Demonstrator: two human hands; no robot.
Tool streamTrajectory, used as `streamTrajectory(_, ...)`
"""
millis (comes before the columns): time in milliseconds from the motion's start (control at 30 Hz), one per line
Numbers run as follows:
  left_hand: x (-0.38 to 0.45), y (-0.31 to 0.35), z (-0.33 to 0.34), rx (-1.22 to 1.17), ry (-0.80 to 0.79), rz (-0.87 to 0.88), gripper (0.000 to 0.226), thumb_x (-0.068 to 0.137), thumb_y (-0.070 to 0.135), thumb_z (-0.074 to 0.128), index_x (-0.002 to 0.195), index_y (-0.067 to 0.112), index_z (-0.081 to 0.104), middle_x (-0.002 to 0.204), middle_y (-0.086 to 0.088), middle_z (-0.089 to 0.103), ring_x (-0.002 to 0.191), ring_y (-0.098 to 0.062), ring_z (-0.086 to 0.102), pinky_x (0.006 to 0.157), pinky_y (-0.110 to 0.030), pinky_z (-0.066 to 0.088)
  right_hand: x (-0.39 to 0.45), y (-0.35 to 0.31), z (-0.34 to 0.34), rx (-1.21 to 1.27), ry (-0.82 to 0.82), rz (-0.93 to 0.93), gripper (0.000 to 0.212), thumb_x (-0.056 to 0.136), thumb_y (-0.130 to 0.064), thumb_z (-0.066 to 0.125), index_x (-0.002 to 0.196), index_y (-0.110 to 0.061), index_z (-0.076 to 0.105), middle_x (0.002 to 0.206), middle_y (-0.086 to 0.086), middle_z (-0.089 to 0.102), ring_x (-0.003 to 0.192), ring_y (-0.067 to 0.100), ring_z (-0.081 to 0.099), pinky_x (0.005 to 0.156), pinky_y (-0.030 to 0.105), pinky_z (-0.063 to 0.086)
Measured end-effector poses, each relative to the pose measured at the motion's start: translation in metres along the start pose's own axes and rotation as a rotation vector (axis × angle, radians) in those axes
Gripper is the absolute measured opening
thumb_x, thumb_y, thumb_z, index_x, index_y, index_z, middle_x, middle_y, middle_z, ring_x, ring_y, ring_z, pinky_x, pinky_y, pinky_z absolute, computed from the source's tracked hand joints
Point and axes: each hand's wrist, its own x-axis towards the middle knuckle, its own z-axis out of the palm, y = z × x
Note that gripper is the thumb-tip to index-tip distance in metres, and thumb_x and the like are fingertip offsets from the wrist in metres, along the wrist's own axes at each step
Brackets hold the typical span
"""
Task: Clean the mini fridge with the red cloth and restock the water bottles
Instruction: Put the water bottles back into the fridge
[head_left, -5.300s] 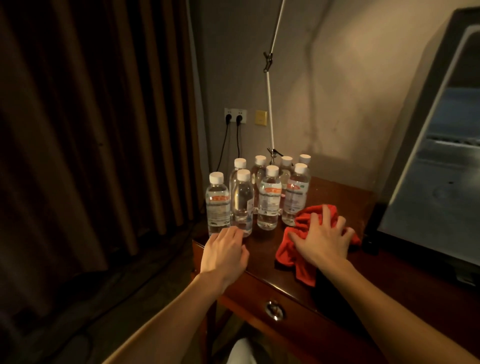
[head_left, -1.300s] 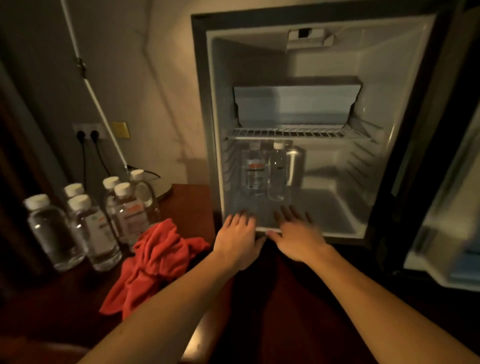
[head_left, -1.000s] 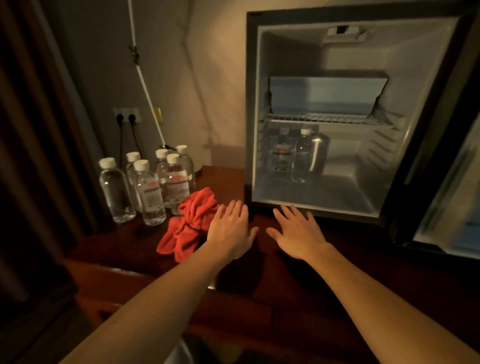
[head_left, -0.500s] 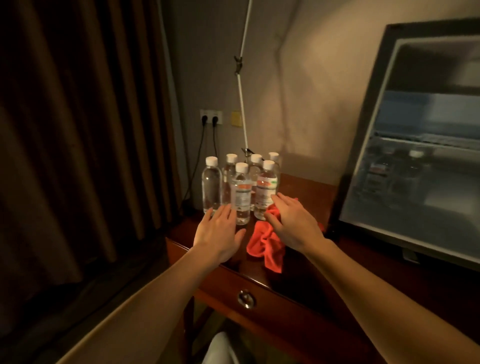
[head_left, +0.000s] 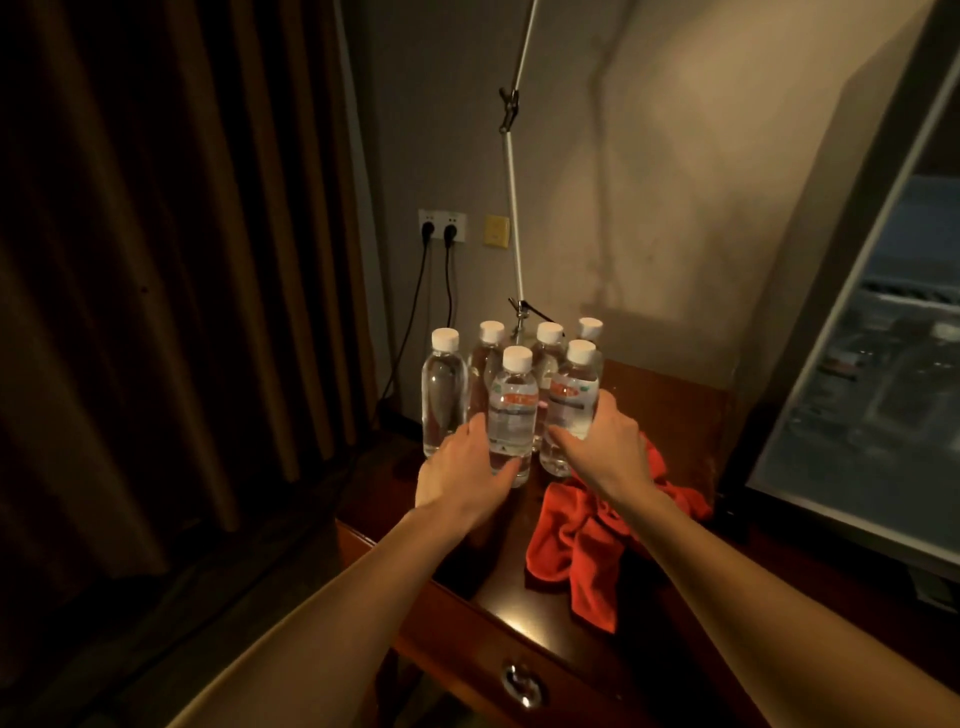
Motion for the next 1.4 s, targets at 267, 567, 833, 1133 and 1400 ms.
streamTrajectory(267,0.016,0.014,0.027,-0.351,0.015,-0.182,0.063,0.074,0.056,0.069,0.119,0.022,0.041,0.115,-0.002,0.065,0.109,-0.026,0.063,0.089,-0.046,0.053,0.021,0.003,0.008,0.192,-0.021,0.104,0.056,0.073,-0.045,0.077,0.110,-0.019,0.044,0.113,0.008,0.064,0.105,0.032,0.061,0.078,0.033,0.046)
streamTrajectory(567,0.002,0.017,0.022,-0.363,0.011,-0.147,0.055,0.076,0.056,0.063,0.115,0.024,0.040,0.107,-0.001,0.067,0.102,-0.027,0.066,0.085,-0.047,0.055,0.001,0.006,-0.006,0.289,0.096,0.021,0.041,0.072,-0.043,0.076,0.098,-0.024,0.050,0.098,0.000,0.068,0.095,0.026,0.064,0.073,0.032,0.048)
streamTrajectory(833,-0.020,0.064,-0.018,-0.343,0.095,0.021,0.059,0.082,0.053,0.068,0.121,0.017,0.041,0.111,-0.007,0.066,0.098,-0.031,0.066,0.081,-0.045,0.055,-0.030,0.002,-0.077,0.376,0.325,-0.091,0.049,0.063,-0.045,0.085,0.099,-0.025,0.058,0.092,-0.007,0.072,0.087,0.012,0.068,0.073,0.028,0.053)
streamTrajectory(1133,-0.049,0.166,0.003,-0.333,0.019,0.228,0.038,0.083,0.041,0.066,0.108,0.022,0.043,0.103,0.000,0.062,0.097,-0.026,0.064,0.075,-0.037,0.048,-0.074,0.080,-0.174,0.269,0.414,0.003,0.052,0.061,-0.035,0.090,0.101,-0.024,0.058,0.088,-0.011,0.065,0.079,0.005,0.062,0.067,0.016,0.046)
streamTrajectory(1400,-0.047,0.264,0.072,-0.381,-0.126,0.308,0.042,0.081,0.046,0.063,0.109,0.023,0.043,0.107,-0.001,0.063,0.099,-0.030,0.063,0.082,-0.046,0.053,-0.085,0.182,-0.223,0.241,0.442,0.230,0.056,0.062,-0.037,0.089,0.107,-0.016,0.063,0.097,-0.004,0.071,0.088,0.013,0.067,0.076,0.027,0.053)
